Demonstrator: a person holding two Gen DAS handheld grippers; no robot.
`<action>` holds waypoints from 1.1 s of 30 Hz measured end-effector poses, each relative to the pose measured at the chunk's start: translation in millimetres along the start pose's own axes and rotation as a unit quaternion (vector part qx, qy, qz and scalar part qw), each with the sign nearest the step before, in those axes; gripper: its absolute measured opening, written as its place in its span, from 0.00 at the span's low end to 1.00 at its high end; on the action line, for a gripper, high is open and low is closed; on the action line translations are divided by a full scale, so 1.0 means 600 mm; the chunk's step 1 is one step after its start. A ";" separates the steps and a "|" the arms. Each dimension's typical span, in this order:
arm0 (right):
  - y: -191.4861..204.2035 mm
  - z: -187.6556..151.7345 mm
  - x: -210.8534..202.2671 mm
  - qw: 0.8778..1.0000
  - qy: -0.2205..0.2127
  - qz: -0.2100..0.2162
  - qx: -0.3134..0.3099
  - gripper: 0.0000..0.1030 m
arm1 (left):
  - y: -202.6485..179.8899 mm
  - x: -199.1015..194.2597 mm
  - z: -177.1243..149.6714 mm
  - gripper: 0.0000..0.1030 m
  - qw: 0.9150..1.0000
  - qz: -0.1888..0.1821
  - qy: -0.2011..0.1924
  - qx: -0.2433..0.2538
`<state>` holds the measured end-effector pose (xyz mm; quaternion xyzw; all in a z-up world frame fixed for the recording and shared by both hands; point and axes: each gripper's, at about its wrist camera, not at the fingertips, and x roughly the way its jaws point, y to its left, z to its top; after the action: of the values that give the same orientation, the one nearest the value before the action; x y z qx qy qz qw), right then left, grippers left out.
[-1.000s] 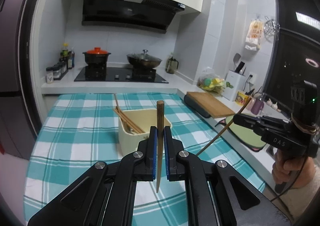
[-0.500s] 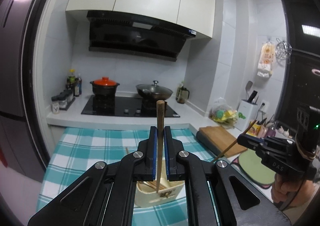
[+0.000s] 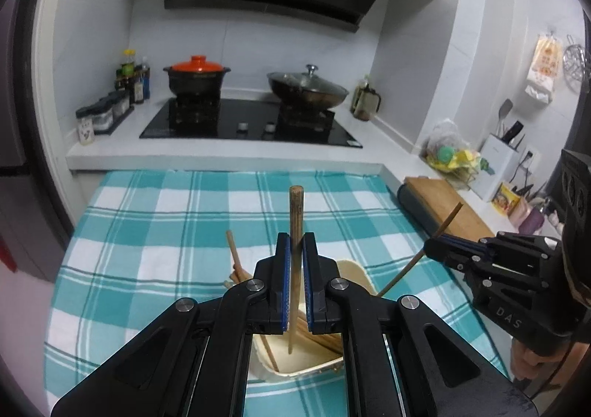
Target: Organize utensils
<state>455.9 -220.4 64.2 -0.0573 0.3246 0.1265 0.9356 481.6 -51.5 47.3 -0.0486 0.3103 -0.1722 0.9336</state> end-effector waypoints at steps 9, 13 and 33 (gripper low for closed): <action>-0.002 -0.014 0.137 0.996 0.085 0.036 0.019 0.06 | 0.018 0.088 -0.021 0.08 0.999 0.017 0.042 -0.008; -0.006 -0.013 0.145 0.993 0.057 0.084 0.053 0.35 | 0.031 0.076 -0.016 0.63 0.999 0.029 0.021 -0.014; -0.012 -0.114 -0.004 0.997 -0.027 0.009 0.070 0.80 | -0.048 -0.077 -0.117 0.99 0.978 0.183 -0.060 0.076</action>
<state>415.7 -240.6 12.5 0.0147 0.3078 0.1132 0.9446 396.8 -60.8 22.7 0.0701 0.2430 -0.0185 0.9673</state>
